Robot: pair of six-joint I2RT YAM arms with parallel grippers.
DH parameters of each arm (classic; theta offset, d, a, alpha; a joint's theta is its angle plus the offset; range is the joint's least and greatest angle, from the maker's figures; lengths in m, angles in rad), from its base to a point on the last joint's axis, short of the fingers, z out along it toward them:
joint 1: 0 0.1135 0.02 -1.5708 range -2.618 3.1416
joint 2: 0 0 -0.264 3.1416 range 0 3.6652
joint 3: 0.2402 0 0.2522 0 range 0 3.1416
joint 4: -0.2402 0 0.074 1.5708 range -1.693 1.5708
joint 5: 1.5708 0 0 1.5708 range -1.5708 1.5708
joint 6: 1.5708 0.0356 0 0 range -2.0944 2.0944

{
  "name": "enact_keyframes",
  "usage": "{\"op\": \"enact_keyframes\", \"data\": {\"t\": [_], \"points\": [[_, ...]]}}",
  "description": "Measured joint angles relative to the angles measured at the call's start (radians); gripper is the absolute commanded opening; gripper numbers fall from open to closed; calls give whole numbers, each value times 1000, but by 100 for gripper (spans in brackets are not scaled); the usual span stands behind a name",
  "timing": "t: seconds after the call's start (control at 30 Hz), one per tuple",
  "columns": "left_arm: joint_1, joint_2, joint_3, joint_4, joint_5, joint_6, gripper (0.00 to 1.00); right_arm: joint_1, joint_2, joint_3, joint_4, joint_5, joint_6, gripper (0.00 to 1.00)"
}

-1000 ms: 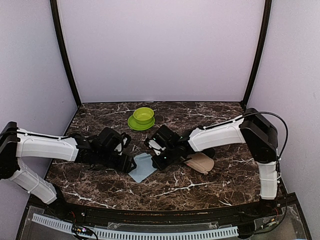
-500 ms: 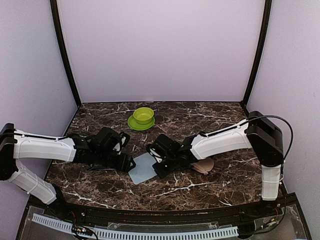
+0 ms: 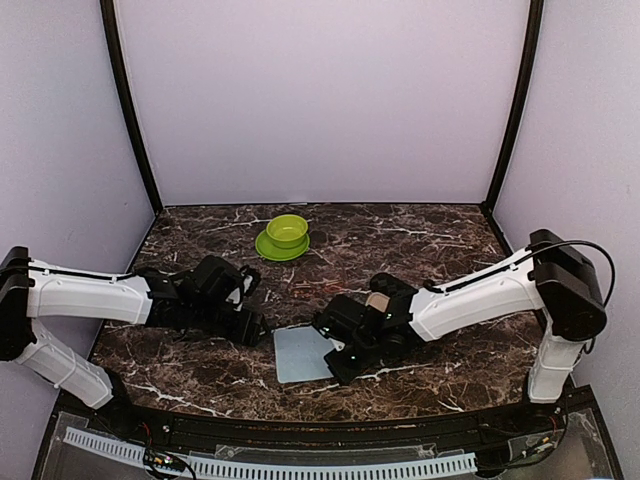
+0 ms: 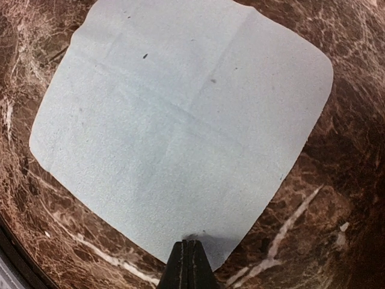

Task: Organize the sunglasses
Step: Move the glasses cleaning cloth to the center of the board, then pick up the glasses cleaning cloth from the center of the board.

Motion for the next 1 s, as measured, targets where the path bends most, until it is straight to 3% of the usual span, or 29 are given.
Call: {"op": "enact_keyframes", "data": {"t": [0.1, 0.3, 0.57, 1.0], "points": [[0, 15, 20, -16, 8, 17, 68, 0, -19, -14, -27, 2, 11, 4], [14, 106, 80, -16, 82, 53, 66, -30, -40, -13, -56, 4, -6, 23], [24, 190, 135, -13, 138, 87, 61, -158, -66, 11, -16, -68, -48, 30], [25, 301, 254, -11, 182, 153, 59, -129, -65, -13, 12, -116, -11, 32]]}}
